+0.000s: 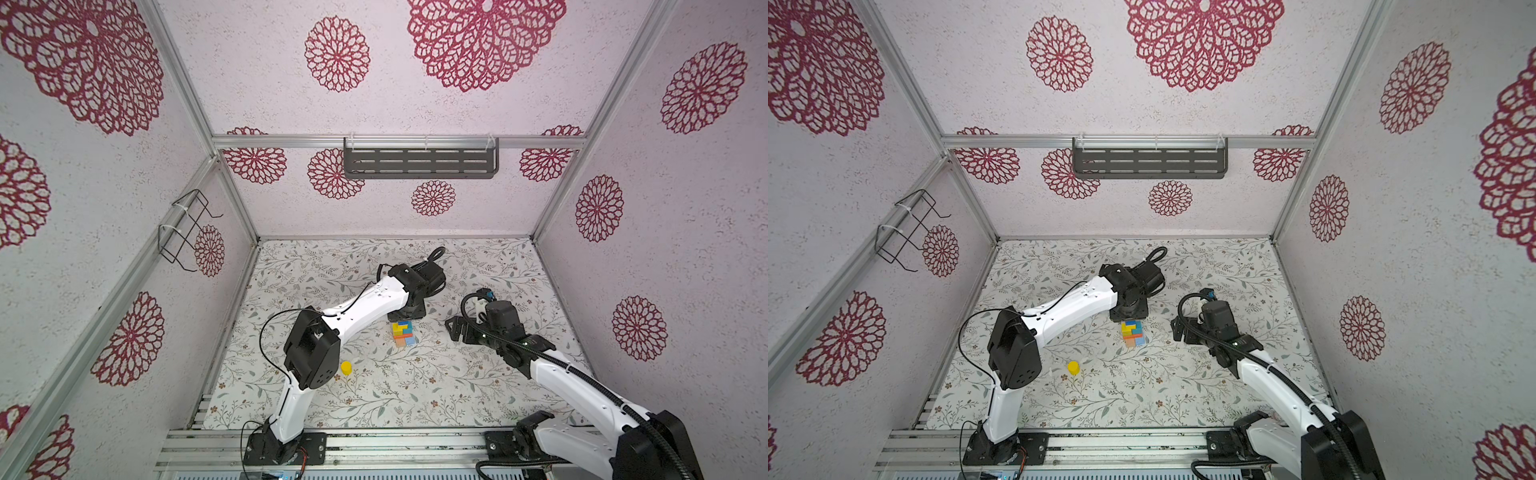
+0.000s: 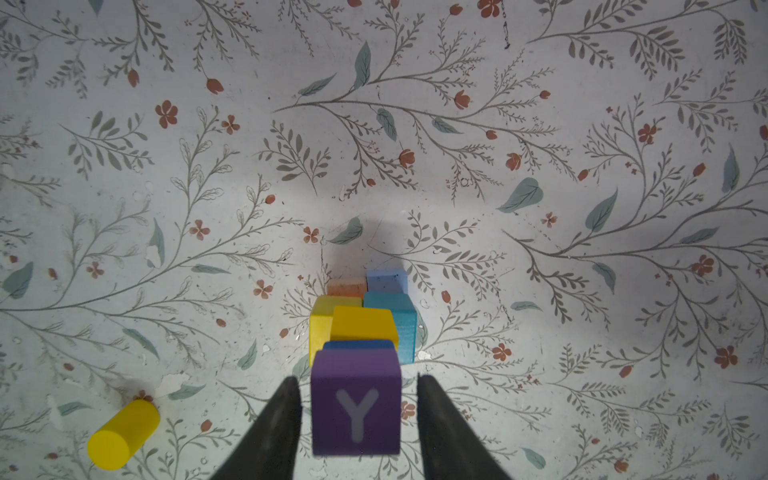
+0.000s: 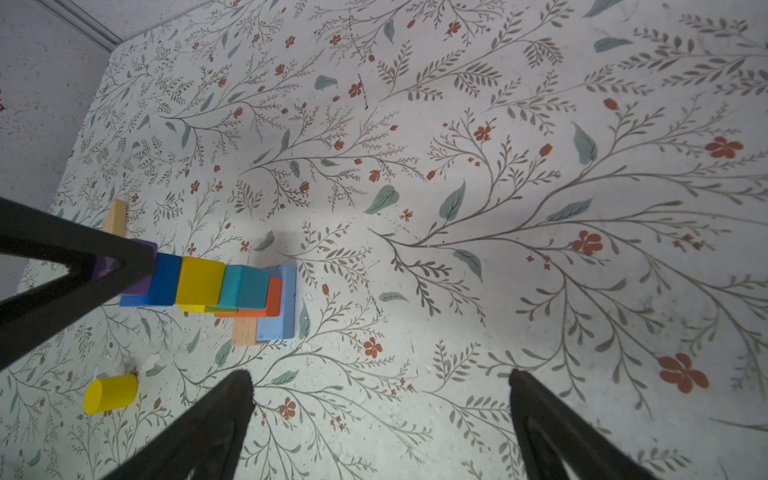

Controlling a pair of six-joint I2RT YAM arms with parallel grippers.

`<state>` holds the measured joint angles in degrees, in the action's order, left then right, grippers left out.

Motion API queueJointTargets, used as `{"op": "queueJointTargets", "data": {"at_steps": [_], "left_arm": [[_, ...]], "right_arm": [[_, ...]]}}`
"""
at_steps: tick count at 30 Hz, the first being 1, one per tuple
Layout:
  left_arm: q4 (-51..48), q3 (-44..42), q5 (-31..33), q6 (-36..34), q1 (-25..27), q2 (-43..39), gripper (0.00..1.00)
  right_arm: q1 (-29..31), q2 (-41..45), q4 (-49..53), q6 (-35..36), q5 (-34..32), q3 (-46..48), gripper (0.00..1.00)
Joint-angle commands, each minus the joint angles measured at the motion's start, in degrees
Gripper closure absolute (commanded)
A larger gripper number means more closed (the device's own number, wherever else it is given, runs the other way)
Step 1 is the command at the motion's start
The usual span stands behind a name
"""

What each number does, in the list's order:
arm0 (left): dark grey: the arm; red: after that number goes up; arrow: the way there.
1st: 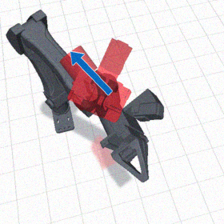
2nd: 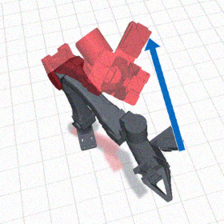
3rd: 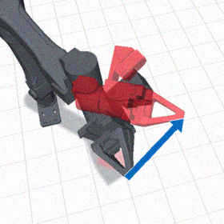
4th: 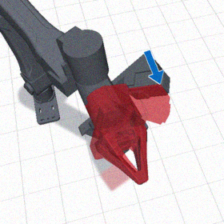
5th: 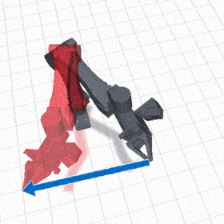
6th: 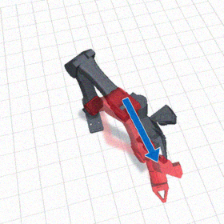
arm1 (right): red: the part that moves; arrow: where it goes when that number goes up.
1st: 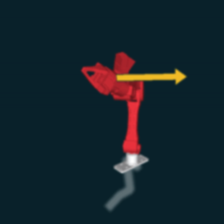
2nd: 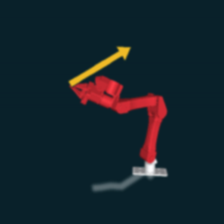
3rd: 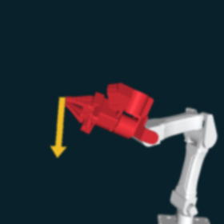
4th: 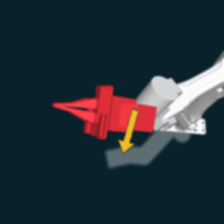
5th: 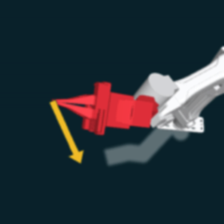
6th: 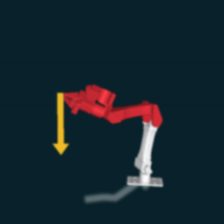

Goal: Build the wood block tower
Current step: 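Open the left gripper to release the purple Y cube, then raise the left gripper away while right gripper reaches toward the yellow cylinder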

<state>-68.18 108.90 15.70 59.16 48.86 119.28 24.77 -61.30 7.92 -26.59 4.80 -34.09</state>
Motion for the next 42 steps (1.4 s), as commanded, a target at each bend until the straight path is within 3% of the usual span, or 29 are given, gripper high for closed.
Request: {"op": "queueJointTargets", "data": {"at_steps": [1, 10, 14, 26, 33, 42], "left_arm": [[0.33, 1.22, 0.64, 0.49, -0.65, 0.35, 0.42], [-1.18, 1.74, 4.75, -0.69, -0.62, -5.19, 0.08], [-1.17, -1.51, 7.83, -1.45, -0.69, -11.74, 0.04], [8.62, -24.07, 9.5, -2.86, -5.46, -32.5, 0.03], [14.08, -39.08, 7.31, -4.0, -10.86, -45.95, 0.03], [15.67, -50.08, 4.0, -6.69, -16.68, -59.46, 0.03]], "right_arm": [[-0.25, 1.17, -0.3, 0.6, -0.24, 0.34, 0.01], [-0.25, 3.94, 0.9, 2.42, -2.24, 0.54, 0.01], [-0.26, 5.76, 3.75, 1.87, -6.9, 0.46, 0.02], [0.79, 6.16, 19.92, 3.41, -6.21, -9.75, 0.1], [13.15, 0.14, 28.29, 1.64, -15.05, -21.01, 0.13], [25.59, -15.26, 32.98, -1.41, -18.89, -35.61, 0.28]]}}
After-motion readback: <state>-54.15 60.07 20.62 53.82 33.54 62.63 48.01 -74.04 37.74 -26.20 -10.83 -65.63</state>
